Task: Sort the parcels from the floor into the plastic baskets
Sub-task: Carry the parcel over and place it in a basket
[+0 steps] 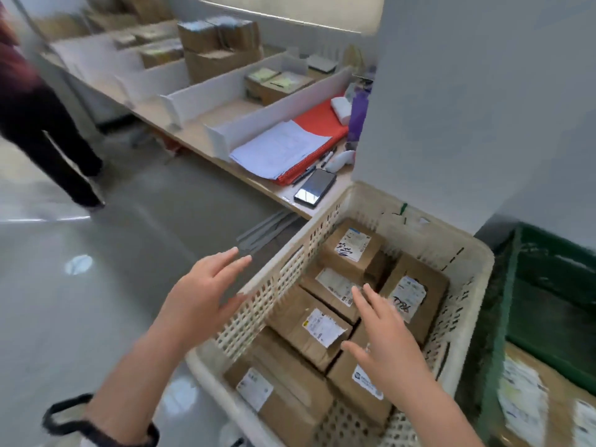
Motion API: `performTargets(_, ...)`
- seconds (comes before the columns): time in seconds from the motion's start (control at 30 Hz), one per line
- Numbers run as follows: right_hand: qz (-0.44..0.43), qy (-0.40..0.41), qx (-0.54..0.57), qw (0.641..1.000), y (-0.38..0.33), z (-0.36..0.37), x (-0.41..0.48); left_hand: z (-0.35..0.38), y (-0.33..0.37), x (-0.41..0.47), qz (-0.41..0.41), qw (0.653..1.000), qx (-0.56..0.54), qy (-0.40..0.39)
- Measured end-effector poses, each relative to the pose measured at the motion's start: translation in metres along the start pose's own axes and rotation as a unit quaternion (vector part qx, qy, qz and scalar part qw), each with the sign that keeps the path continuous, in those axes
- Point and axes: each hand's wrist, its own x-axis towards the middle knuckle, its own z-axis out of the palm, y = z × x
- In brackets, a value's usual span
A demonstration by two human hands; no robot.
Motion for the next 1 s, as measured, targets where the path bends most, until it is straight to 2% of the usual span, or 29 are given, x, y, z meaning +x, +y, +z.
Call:
performTargets(0.2,-0.193,-0.023,-0.094,0.977,-0.103,0.002,-0.013,-0.077,-0.040,-0.137,-0.176,0.980,0.032,0.089)
performTargets(0.33,-0.284,-0.045,-0.130,0.949,-0.187,0.027,-0.016,-0.112,-0.067,-0.234,-0.283,0.948,0.056,0.137)
performTargets(0.43,-0.363,-0.050,-0.171,0.914,-0.257,0.058,-0.034,-0.138,-0.086,-0.314,-0.361,0.912,0.082,0.174)
performTargets(0.53,-0.451,-0.061,-0.202,0.867,-0.337,0.099,-0.068,-0.163,-0.099,-0.407,-0.445,0.867,0.092,0.205)
performTargets(0.7,-0.581,-0.132,-0.158,0.787,-0.462,0.187,-0.164,-0.194,-0.100,-0.578,-0.567,0.782,0.123,0.227)
performTargets(0.87,-0.677,-0.229,-0.164,0.680,-0.528,0.266,-0.255,-0.198,-0.062,-0.710,-0.698,0.655,0.139,0.253)
performTargets(1.0,-0.717,-0.272,-0.192,0.612,-0.562,0.310,-0.291,-0.176,-0.026,-0.765,-0.776,0.560,0.122,0.264)
